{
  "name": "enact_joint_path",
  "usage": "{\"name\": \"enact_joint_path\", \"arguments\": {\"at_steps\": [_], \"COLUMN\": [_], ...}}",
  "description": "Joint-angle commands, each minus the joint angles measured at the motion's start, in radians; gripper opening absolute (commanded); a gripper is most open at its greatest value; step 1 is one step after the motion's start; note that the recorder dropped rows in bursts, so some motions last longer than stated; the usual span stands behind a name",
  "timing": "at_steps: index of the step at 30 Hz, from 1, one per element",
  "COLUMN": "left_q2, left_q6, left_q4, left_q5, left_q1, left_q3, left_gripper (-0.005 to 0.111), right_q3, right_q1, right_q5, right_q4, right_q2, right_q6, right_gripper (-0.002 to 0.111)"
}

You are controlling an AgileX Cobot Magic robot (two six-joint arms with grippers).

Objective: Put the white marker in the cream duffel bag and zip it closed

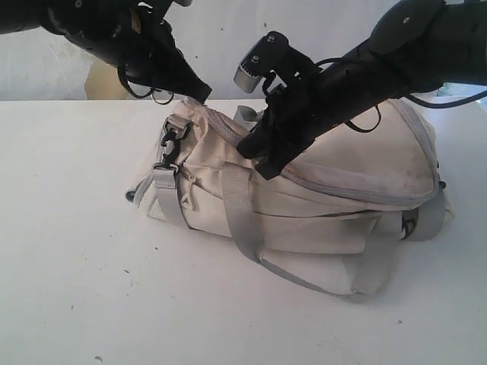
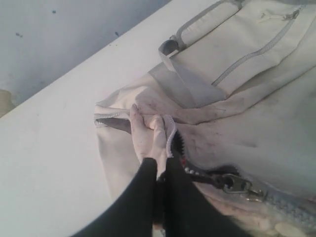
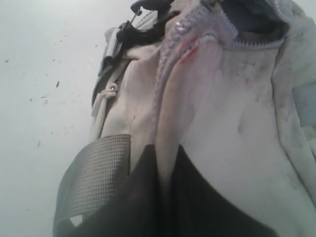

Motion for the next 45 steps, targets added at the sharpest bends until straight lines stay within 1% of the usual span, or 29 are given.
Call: {"name": "enact_joint_path", "arguments": {"at_steps": [1,2,4,6,8,9,11,13,16,18,22,25,27,28,31,32,33,36,39,41,42,45], "left_q2": [-0.026,-0.031,-0.042,-0.052,-0.052,-0.052,-0.052,-0.052,-0.052,-0.052,-0.050,-0.050,-0.054,-0.060,-0.072,-0.072,-0.072,-0.072,-0.072,-0.072,-0.072,-0.070], "left_q6": [-0.013,-0.013,-0.013,-0.026,-0.085,-0.115,-0.119,-0.126,-0.225,-0.266,-0.283,-0.291,-0.327,-0.330,-0.326,-0.324,-0.316,-0.255,-0.150,-0.061,-0.026,-0.005], "left_q4": [0.267,0.272,0.270,0.284,0.310,0.310,0.319,0.386,0.527,0.560,0.565,0.610,0.606,0.576,0.410,0.334,0.289,0.089,-0.068,-0.160,-0.183,-0.202], "left_q5": [0.032,0.066,0.080,0.056,0.000,-0.029,-0.034,-0.017,0.022,0.032,0.041,0.045,0.020,0.005,-0.068,-0.082,-0.086,-0.050,-0.005,0.022,0.036,0.076], "left_q1": [0.072,0.072,0.072,0.072,0.072,0.072,0.072,0.072,0.074,0.076,0.080,0.080,0.080,0.080,0.074,0.073,0.072,0.070,0.070,0.070,0.070,0.070], "left_q3": [-0.046,-0.046,-0.046,-0.050,-0.050,-0.050,-0.050,-0.050,-0.050,-0.050,-0.050,-0.050,-0.050,-0.050,-0.050,-0.050,-0.050,-0.050,-0.050,-0.050,-0.050,-0.050], "left_gripper": [0.000,0.000,0.000,0.000,0.000,0.000,0.000,0.000,0.000,0.000,0.000,0.000,0.000,0.000,0.000,0.000,0.000,0.000,0.000,0.000,0.000,0.000], "right_q3": [0.036,0.036,0.036,0.036,0.036,0.036,0.036,0.036,0.036,0.036,0.036,0.036,0.036,0.036,0.036,0.036,0.036,0.036,0.036,0.036,0.036,0.036], "right_q1": [-0.012,-0.012,-0.012,-0.012,-0.012,-0.012,-0.012,-0.012,-0.012,-0.012,-0.012,-0.012,-0.012,-0.012,-0.012,-0.012,-0.012,-0.012,-0.012,-0.012,-0.012,-0.012], "right_q5": [0.221,0.253,0.316,0.388,0.464,0.464,0.464,0.464,0.464,0.464,0.464,0.464,0.464,0.464,0.464,0.460,0.445,0.389,0.340,0.311,0.297,0.262], "right_q4": [-0.214,-0.218,-0.221,-0.230,-0.232,-0.232,-0.235,-0.261,-0.344,-0.344,-0.345,-0.345,-0.345,-0.342,-0.313,-0.291,-0.265,-0.198,-0.157,-0.136,-0.124,-0.095], "right_q2": [0.006,0.006,0.006,0.006,0.006,0.006,0.006,0.006,0.006,0.006,0.006,0.006,0.006,0.006,0.006,0.006,0.006,0.006,0.006,0.006,0.006,0.006], "right_q6": [0.008,0.008,0.027,0.026,0.026,0.026,0.026,0.075,0.132,0.132,0.131,0.131,0.131,0.131,0.131,0.131,0.131,0.131,0.131,0.131,0.131,0.159], "right_gripper": [0.000,0.000,0.000,0.000,0.000,0.000,0.000,0.000,0.000,0.000,0.000,0.000,0.000,0.000,0.000,0.000,0.000,0.000,0.001,0.007,0.012,0.032]}}
